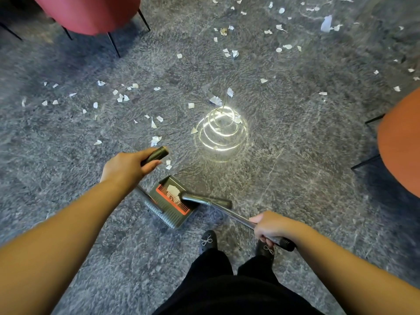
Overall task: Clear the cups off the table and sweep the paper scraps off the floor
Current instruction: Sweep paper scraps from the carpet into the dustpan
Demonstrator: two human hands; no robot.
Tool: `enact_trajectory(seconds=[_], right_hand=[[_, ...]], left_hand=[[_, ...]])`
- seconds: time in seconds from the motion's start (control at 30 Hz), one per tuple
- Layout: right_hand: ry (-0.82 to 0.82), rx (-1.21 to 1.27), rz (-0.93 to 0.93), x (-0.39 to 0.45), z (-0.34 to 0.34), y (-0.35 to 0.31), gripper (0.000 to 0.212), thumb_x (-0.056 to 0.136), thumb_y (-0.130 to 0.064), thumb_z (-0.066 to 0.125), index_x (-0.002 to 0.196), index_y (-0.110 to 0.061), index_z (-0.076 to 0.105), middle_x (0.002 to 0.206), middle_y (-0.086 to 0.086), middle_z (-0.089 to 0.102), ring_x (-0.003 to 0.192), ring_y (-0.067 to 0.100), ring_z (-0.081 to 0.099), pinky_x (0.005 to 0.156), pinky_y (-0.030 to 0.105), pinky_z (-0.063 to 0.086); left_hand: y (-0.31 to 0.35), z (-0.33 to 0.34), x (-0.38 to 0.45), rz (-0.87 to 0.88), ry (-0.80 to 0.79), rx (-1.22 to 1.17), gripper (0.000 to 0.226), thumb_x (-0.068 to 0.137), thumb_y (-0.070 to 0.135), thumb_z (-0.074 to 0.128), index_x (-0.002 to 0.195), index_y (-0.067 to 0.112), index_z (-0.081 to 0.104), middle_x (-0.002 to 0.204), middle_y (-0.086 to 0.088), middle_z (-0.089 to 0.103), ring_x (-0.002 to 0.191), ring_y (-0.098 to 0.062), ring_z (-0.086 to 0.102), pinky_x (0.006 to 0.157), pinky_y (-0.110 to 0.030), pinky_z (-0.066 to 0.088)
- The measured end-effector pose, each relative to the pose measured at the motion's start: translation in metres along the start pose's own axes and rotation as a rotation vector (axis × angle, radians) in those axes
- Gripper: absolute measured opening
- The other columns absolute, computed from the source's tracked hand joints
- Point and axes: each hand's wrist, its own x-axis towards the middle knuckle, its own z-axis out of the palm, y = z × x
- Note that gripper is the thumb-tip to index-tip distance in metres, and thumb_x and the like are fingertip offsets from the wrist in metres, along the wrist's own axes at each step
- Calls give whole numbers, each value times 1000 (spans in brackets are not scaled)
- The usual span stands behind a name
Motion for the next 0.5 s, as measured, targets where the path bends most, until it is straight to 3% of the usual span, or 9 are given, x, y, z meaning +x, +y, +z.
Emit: enact_trajectory(seconds=[0.2, 0.4, 0.5], right_hand=[[30, 82, -8, -5, -4, -2, 66, 87, 4, 49, 149, -11, 32, 71, 8, 59, 43, 14, 48, 45, 21, 40], [96, 100, -1, 5, -9, -16, 70, 81, 6, 50, 148, -10, 35, 72, 9, 62, 43, 15, 53, 47, 23, 42], [116, 120, -4, 13, -11, -30, 71, 82, 6, 51, 148, -10, 33, 72, 12, 64, 44, 16, 54, 45, 24, 43]], left_hand=[[-14, -3, -5, -29, 26, -84, 43, 89, 59, 48, 131, 52, 50, 70, 1, 59, 60, -19, 57, 50, -28, 45], [-36, -5, -9, -135, 66, -165, 43, 87, 65, 47, 128, 53, 51, 76, -4, 64, 66, -25, 61, 57, -35, 54], [-45, -11, -9, -162, 85, -180, 42, 88, 64, 46, 128, 52, 52, 76, -2, 61, 66, -24, 60, 53, -30, 48]])
